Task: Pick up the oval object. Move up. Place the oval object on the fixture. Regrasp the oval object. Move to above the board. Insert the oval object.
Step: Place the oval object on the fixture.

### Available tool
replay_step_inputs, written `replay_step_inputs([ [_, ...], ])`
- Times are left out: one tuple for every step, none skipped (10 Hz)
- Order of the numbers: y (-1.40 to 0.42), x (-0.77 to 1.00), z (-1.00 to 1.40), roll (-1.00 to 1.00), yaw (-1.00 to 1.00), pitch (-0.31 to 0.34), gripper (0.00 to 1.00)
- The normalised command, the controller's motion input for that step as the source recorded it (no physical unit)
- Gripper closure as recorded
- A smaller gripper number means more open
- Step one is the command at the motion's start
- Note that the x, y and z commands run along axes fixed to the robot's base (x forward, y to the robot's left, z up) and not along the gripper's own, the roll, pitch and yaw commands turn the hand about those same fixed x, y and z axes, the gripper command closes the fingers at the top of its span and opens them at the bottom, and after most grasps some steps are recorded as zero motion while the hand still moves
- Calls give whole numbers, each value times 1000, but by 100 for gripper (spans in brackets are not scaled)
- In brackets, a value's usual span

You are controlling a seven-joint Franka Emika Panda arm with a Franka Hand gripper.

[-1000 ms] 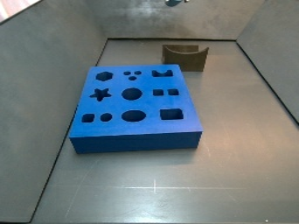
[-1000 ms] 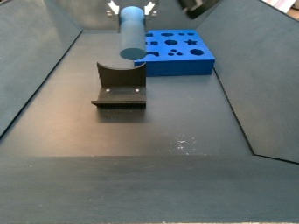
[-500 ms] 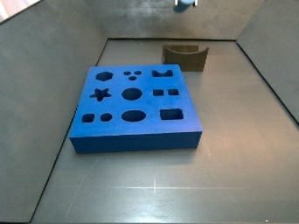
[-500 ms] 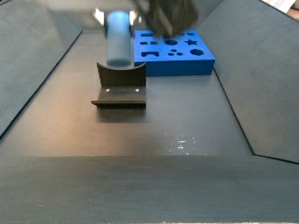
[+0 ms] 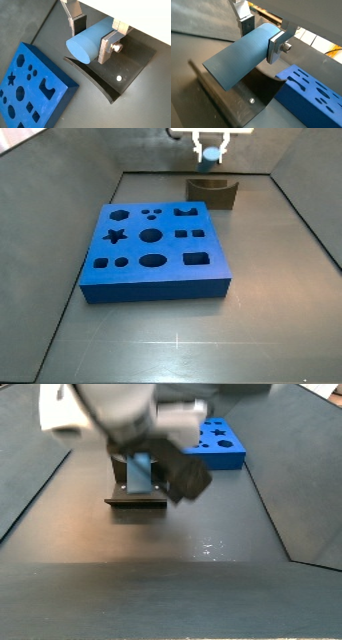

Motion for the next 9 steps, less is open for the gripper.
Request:
replay_step_inputs([
  [113,173,-1000,-616,-154,50,100],
  [135,181,-1000,-432,-149,33,100],
  [169,155,-1000,-254,-135,7,100],
  [169,155,-1000,-254,-135,7,100],
  [198,161,-1000,-213,-134,-17,100],
  [207,171,-1000,-213,-136,-22,100],
  [215,163,-1000,-209,-118,-24,100],
  [215,131,-1000,-206,-94,-20,100],
  [0,0,0,0,0,0,0],
])
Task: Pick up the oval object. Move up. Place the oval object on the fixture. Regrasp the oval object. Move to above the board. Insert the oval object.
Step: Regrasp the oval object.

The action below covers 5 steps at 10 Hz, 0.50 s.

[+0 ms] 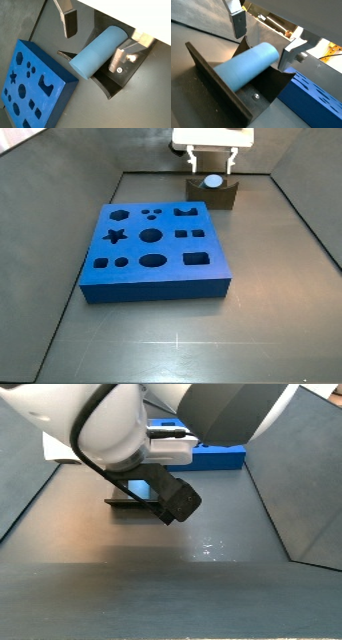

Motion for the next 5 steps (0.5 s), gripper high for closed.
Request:
replay_step_inputs([
  [0,0,1000,-5,51,16,0],
  [5,-5,1000,2,55,19,0],
  [5,-25,1000,17,48,33,0],
  [4,-31,1000,26,41,39,0],
  [7,-38,1000,33,25,57,0],
])
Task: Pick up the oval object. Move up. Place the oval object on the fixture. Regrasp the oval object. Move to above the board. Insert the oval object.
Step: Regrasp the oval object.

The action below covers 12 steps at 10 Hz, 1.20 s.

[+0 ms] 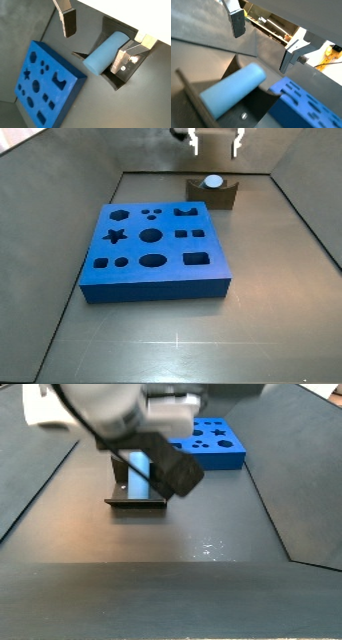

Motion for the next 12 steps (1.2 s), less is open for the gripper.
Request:
replay_step_inputs([
  [8,-40,872,33,15,68,0],
  [11,-34,625,33,-1,76,0],
  [9,-30,498,35,-10,81,0],
  [9,-27,246,38,-21,84,0],
  [-1000,-64,397,1000,1,58,0],
  [-1000,-55,350,1000,1,55,0],
  [-1000,-92,304,1000,0,43,0],
  [-870,-103,178,1000,0,34,0],
  [-710,-85,100,1000,-1,30,0],
  [-471,-51,55,1000,-1,27,0],
  [-274,-38,31,1000,0,25,0],
  [-82,-33,21,1000,0,22,0],
])
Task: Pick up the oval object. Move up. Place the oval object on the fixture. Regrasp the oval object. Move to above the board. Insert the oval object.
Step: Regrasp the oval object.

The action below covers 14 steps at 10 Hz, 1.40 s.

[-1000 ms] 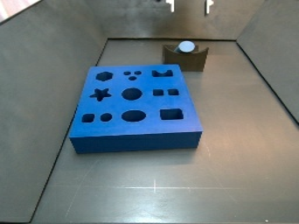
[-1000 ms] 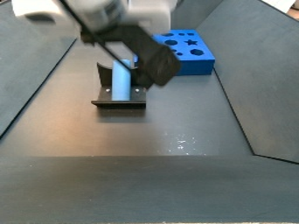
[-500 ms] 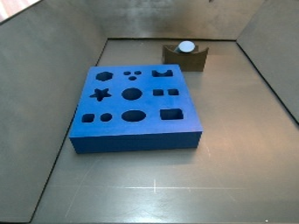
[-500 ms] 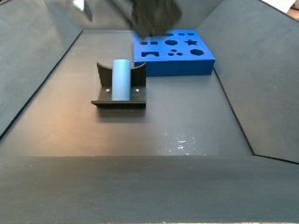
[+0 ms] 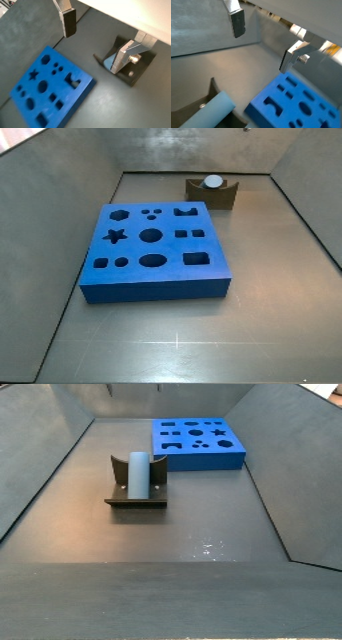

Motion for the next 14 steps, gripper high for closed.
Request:
replay_step_inputs([
  [-29,-29,18,1000,0,20,0],
  [-40,-26,4,1000,1,14,0],
  [-36,-30,2,1000,2,9,0],
  [-28,-30,5,1000,3,3,0],
  [-24,-26,3,1000,4,-3,0],
  [-20,-20,-2,1000,6,-10,0],
  [-20,-19,-2,1000,7,-12,0],
  [-17,-20,0,1000,9,-12,0],
  [-16,-13,8,1000,10,-9,0],
  [-19,-5,8,1000,12,-4,0],
  [-19,6,3,1000,13,2,0],
  [-20,23,-15,1000,16,11,0],
  [-25,33,-14,1000,19,20,0],
  [-25,43,-12,1000,23,31,0],
])
